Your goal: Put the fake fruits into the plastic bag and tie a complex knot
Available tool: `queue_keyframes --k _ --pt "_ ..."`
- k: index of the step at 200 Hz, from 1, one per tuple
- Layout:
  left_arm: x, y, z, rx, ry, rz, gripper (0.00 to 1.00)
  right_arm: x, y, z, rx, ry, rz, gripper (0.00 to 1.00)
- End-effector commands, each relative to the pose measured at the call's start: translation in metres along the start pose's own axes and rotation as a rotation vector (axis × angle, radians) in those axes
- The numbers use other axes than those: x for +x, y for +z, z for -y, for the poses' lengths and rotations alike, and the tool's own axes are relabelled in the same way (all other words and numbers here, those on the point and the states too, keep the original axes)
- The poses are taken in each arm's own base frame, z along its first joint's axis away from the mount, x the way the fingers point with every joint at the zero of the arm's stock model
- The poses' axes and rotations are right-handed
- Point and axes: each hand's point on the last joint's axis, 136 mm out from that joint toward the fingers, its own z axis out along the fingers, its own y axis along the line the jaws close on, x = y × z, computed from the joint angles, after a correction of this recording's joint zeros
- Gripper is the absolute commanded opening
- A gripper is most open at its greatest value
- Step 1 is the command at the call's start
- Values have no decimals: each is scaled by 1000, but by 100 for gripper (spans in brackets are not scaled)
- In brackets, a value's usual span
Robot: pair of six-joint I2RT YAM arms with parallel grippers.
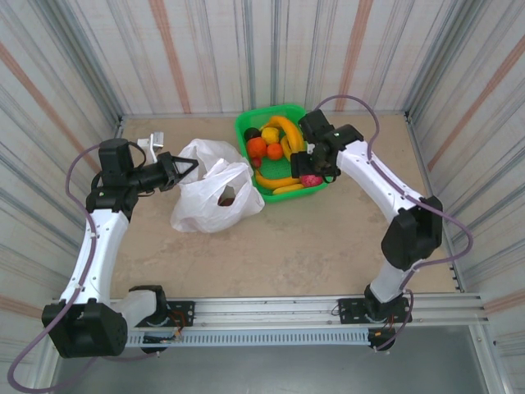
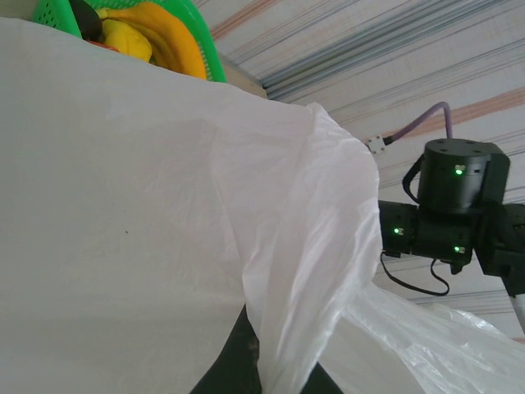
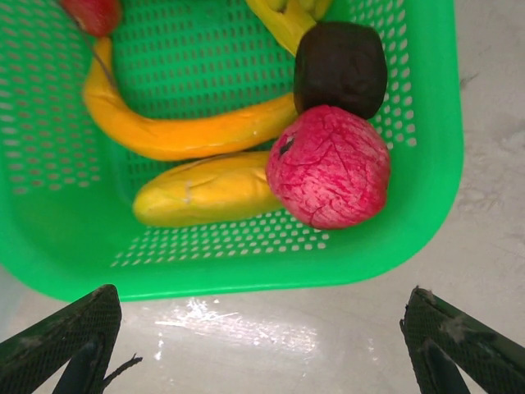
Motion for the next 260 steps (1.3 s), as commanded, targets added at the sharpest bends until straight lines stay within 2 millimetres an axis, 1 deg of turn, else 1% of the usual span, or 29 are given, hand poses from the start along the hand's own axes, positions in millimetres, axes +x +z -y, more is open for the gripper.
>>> queue_keyframes --k 1,22,56,81,127,166,200,228,260 --pt "-1 0 1 14 11 3 0 2 21 12 66 -20 -63 91" --pt "-1 0 1 14 11 2 0 0 37 12 76 -31 -90 91" --pt "-1 -1 1 13 14 2 0 -1 58 19 114 -38 -131 91" --pt "-1 -1 1 12 12 1 0 -2 69 18 105 -47 -145 91" --pt "0 -1 2 13 14 1 0 -1 89 22 110 -46 -170 91" --pt "0 -2 2 11 15 1 0 6 109 25 127 -54 -208 91" --pt "1 -2 2 10 12 -2 0 10 124 27 133 -54 -236 86" --pt "2 -2 1 9 10 -2 0 11 131 28 130 -51 -237 80" --pt "2 -2 1 8 7 -3 0 13 139 29 129 -48 -251 79"
